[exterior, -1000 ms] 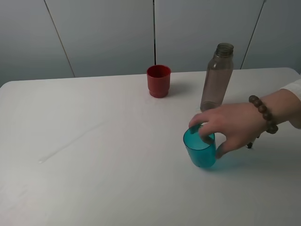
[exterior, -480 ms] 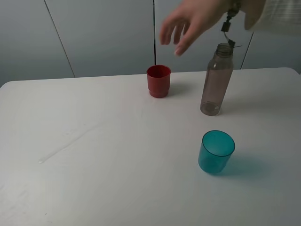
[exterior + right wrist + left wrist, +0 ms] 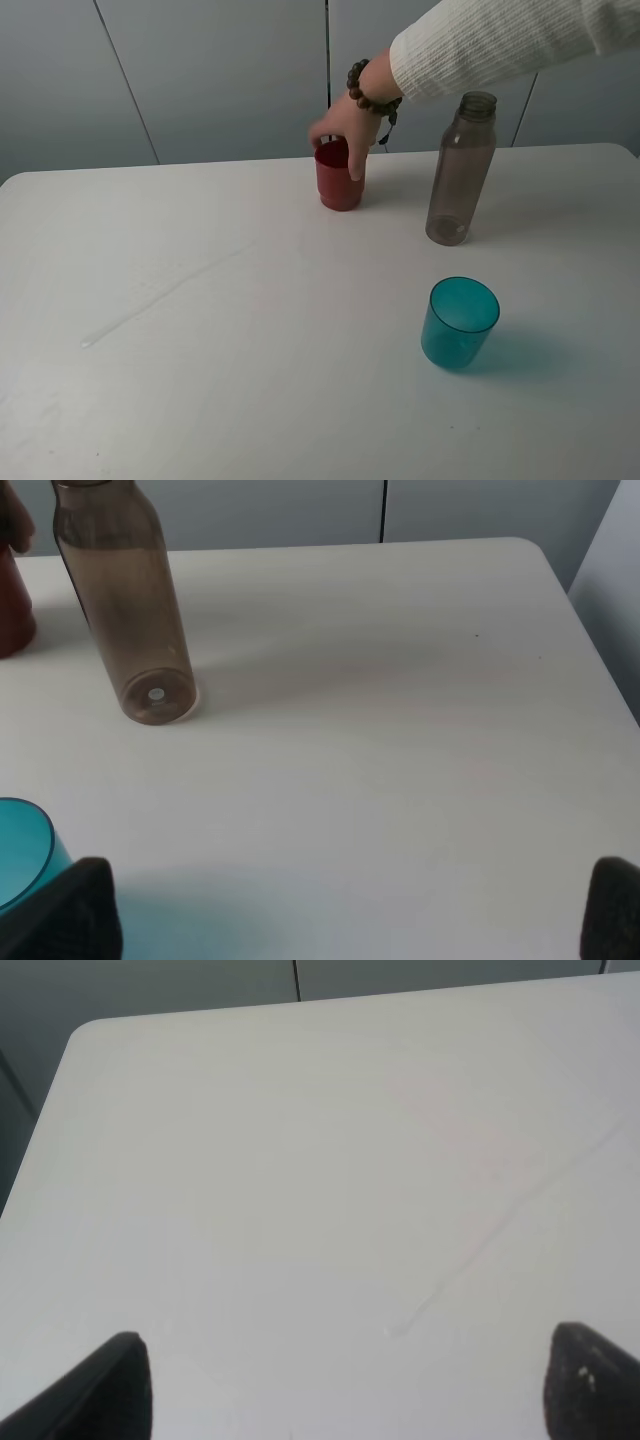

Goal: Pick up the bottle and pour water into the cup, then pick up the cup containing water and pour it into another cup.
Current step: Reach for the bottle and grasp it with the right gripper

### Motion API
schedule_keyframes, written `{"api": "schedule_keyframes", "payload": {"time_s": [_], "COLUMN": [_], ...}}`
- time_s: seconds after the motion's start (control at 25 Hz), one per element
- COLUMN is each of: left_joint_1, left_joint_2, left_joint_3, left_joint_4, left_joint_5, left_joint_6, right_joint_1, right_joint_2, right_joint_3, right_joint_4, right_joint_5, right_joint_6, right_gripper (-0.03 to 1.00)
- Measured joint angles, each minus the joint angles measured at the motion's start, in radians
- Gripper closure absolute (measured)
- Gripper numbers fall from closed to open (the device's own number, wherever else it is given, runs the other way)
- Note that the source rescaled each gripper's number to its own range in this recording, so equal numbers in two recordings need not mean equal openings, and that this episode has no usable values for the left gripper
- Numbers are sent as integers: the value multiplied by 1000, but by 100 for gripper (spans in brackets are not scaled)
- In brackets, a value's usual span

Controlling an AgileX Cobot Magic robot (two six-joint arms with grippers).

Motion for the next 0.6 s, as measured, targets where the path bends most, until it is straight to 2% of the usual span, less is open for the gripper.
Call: {"api": "schedule_keyframes", "payload": {"time_s": [0.6], "left_joint_1": [0], "left_joint_2": [0], "left_joint_3": [0], "left_joint_4": [0], "left_joint_5": [0], "left_joint_6": [4], "right_joint_1": [0], "right_joint_2": [0], "right_joint_3": [0], "right_joint_4": [0], "right_joint_5": [0], "right_joint_6": [0], "right_gripper": [-3]}}
